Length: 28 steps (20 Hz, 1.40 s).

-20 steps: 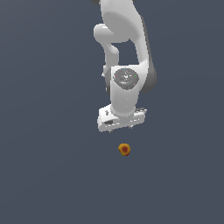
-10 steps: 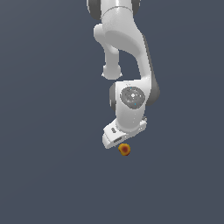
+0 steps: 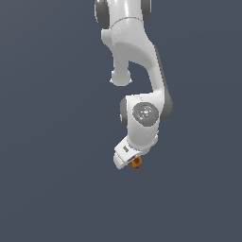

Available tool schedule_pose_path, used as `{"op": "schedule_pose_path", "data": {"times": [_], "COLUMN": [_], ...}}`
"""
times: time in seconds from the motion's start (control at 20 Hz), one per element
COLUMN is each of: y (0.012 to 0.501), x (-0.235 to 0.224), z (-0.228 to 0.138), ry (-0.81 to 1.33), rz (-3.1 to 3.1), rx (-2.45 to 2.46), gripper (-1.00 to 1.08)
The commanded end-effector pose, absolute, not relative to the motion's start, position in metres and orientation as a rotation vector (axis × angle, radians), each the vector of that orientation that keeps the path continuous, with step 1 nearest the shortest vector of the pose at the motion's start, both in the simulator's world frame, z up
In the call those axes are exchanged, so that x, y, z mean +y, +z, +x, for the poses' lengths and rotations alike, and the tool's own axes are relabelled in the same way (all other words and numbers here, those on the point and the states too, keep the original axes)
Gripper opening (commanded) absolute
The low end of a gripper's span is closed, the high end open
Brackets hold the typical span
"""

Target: Pick up the object and move it to a goal position.

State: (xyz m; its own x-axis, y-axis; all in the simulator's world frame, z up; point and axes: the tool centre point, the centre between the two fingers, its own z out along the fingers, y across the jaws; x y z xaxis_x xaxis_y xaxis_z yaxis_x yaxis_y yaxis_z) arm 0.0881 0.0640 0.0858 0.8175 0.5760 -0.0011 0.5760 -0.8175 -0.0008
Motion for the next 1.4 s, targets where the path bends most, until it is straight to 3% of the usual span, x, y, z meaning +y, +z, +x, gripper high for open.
{"op": "schedule_pose_path", "data": {"times": [0.0,0.95,1.0,1.35], "y": [0.085,0.035,0.035,0.035], "x": [0.064,0.064,0.064,0.064], "z": [0.089,0.089,0.089,0.089], "ry": [0.0,0.0,0.0,0.0], "rz": [-2.991,-2.991,-2.991,-2.991], "rx": [-0.961,-0.961,-0.961,-0.961], "gripper": [1.0,1.0,-1.0,-1.0]}}
